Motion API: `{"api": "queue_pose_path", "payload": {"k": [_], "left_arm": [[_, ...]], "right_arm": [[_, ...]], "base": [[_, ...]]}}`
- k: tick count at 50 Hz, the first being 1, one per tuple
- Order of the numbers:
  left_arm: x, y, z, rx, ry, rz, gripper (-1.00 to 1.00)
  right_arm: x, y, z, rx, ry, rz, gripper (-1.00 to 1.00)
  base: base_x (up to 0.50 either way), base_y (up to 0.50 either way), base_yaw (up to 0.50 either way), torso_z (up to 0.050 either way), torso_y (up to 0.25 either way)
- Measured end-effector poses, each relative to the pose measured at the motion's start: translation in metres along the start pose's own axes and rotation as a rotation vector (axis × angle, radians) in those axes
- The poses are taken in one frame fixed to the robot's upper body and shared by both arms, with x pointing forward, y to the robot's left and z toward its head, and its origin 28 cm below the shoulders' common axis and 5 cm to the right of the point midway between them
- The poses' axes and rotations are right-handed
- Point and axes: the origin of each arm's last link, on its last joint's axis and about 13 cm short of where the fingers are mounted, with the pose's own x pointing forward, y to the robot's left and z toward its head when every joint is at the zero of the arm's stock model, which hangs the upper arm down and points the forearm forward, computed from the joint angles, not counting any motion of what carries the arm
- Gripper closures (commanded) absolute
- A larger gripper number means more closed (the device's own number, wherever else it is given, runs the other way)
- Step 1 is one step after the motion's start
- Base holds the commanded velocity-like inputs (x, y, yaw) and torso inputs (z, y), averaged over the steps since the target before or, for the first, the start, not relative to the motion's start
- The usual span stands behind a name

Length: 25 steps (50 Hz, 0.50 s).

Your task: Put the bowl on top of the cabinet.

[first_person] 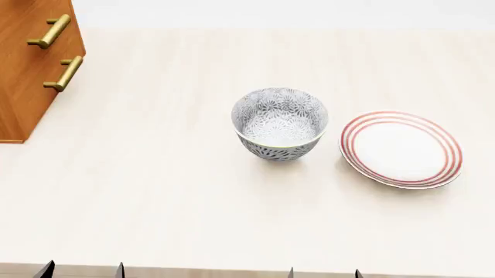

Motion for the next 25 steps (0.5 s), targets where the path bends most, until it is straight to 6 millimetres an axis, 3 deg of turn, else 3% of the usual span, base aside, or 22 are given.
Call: {"api": "queue_pose_path", "payload": {"k": [25], "left_arm": [[-0.0008,0.0004,0.0010,-0.012,0.002,0.021,-1.00]], "right_arm": [[-0.0028,0.0017,-0.0003,-0.007,-0.004,0.012,-1.00]], "base": [[0.00,0.00,0.00,0.000,0.000]]}}
